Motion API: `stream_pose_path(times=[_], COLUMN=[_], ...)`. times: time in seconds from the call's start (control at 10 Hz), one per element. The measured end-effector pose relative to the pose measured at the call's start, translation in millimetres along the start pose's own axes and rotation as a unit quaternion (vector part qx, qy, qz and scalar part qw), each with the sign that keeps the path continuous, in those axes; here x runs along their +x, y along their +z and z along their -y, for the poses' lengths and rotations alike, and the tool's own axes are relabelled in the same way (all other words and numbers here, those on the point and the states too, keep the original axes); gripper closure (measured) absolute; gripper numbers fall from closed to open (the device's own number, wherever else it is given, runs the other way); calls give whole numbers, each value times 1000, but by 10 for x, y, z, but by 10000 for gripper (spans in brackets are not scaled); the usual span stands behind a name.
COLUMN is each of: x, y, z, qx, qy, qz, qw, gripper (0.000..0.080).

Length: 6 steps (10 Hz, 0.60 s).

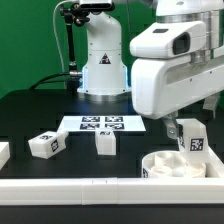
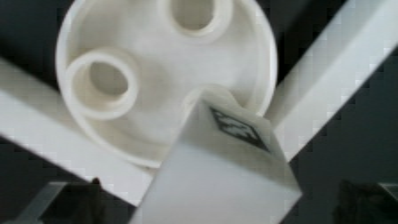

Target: Assemble stool

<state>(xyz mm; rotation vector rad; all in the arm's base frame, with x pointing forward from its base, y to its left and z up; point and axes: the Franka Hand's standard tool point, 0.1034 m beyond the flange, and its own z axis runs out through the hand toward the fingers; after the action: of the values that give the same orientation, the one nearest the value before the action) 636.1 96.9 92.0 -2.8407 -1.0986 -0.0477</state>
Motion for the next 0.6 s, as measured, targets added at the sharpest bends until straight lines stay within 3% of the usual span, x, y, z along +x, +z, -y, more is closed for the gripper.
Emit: stream_pose_path(times=[0.6], x=[-65], y=[1], z=[-88], qx=[-12], qy=[-182], qz=[14], qw=[983], gripper=[151])
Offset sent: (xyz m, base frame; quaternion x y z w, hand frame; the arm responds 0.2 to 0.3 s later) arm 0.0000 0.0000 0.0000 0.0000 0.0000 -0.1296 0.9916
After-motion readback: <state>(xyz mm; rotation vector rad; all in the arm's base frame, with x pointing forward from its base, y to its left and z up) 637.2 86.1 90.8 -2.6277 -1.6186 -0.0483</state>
